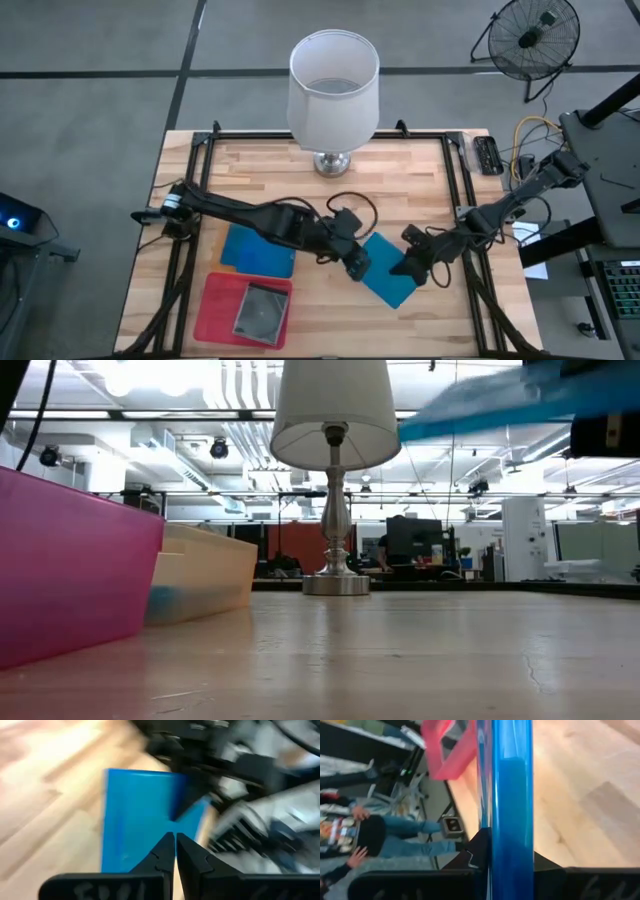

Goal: Pick & place jewel cases by type
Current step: Put the blue CD case into the orange bin

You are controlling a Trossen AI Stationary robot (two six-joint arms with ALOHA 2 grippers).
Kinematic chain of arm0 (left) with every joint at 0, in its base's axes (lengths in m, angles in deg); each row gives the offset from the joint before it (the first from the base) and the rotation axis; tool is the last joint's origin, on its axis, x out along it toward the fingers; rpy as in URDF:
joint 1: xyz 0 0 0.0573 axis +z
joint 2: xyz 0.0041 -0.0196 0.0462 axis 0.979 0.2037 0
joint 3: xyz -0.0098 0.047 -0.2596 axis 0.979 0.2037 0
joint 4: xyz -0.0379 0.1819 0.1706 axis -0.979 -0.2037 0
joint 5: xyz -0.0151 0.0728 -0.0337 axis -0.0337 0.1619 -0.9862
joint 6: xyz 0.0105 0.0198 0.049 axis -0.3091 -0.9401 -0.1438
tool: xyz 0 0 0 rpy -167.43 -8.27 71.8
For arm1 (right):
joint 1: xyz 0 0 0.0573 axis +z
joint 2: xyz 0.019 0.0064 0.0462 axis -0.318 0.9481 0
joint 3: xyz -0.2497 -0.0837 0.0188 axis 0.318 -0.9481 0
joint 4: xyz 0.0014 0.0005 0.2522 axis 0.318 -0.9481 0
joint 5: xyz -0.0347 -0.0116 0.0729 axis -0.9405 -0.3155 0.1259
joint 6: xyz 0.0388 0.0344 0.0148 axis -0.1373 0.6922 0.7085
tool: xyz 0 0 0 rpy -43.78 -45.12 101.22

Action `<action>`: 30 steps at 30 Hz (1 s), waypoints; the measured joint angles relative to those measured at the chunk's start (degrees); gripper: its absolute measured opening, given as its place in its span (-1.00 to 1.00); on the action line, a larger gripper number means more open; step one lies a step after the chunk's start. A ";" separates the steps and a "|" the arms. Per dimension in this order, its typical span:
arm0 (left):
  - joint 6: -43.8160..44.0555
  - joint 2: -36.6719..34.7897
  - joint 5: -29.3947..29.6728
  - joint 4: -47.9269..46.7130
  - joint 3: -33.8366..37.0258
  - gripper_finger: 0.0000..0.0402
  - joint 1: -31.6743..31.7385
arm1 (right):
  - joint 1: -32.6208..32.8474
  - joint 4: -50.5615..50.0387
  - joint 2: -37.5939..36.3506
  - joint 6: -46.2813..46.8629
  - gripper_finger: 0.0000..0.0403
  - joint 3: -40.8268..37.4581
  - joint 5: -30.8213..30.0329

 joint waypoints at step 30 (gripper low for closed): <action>-28.38 -17.00 -21.30 -23.24 -0.47 0.16 0.18 | -6.37 -32.43 30.90 -21.97 -0.91 59.90 3.15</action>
